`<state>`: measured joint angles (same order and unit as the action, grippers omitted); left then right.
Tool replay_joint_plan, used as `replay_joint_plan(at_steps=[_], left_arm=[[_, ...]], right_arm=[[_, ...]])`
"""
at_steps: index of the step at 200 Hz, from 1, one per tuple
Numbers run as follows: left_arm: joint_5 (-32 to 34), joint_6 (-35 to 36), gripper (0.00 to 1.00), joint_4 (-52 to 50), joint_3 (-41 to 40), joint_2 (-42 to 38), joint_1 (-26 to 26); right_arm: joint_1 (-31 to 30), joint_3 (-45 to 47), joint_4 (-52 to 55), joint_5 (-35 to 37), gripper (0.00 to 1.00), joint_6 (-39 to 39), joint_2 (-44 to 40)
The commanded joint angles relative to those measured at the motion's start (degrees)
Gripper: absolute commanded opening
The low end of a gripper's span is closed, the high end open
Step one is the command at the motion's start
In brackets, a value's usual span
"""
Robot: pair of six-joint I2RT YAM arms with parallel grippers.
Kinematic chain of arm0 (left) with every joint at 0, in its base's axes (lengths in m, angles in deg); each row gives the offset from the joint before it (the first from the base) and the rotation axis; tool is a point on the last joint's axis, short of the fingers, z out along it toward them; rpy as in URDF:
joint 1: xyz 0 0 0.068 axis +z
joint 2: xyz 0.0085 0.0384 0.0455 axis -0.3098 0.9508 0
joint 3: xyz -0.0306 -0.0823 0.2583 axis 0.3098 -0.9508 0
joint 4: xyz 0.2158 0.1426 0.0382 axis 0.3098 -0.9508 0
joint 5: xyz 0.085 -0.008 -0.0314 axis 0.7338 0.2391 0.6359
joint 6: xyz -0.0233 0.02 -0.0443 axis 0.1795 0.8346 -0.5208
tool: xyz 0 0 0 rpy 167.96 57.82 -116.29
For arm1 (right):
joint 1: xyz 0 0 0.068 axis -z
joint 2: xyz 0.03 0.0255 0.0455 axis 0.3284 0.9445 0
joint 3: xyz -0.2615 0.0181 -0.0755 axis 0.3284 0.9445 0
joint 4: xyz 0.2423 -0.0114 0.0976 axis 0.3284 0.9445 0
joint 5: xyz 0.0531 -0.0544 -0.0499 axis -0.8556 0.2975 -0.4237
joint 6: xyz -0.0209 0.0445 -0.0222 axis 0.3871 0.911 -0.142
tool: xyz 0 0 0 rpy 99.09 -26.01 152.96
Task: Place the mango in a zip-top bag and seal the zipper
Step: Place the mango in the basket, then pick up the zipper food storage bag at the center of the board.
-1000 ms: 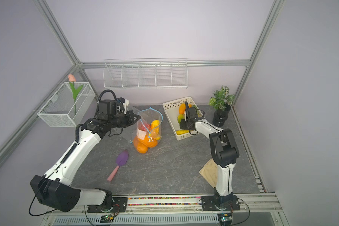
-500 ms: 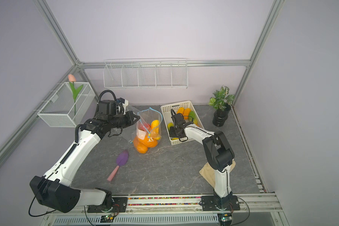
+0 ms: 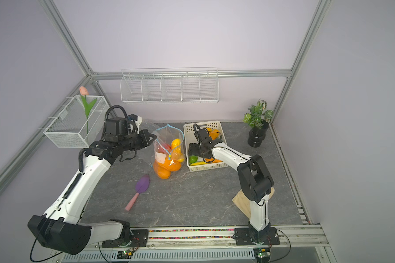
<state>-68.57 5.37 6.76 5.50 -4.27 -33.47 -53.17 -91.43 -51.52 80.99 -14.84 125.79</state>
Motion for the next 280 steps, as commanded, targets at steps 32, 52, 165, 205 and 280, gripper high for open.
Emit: replay_joint_plan(at_steps=[32,52,165,205,280], left_arm=[[-1.87,0.17,0.0,0.26,0.74,-1.5,0.66],[-2.85,-1.39,0.0,1.91,0.19,-1.95,0.66],[-3.21,-11.01,0.0,10.92,-1.06,-4.91,-2.7],[-4.92,-12.2,0.0,13.56,-2.16,-3.37,-3.75],[0.43,-16.18,0.0,15.25,-5.57,-2.74,-3.9]], right_arm=[[3.42,10.86,-7.74,-5.84,0.95,-9.21,-18.22],[3.46,14.57,-9.0,-8.14,0.95,-11.9,-22.65],[1.95,20.1,-17.75,-18.33,0.96,-12.01,-26.18],[-1.84,19.22,-22.35,-21.1,1.0,-14.46,-25.4],[-9.5,14.48,-21.06,-19.2,0.97,-18.36,-19.99]])
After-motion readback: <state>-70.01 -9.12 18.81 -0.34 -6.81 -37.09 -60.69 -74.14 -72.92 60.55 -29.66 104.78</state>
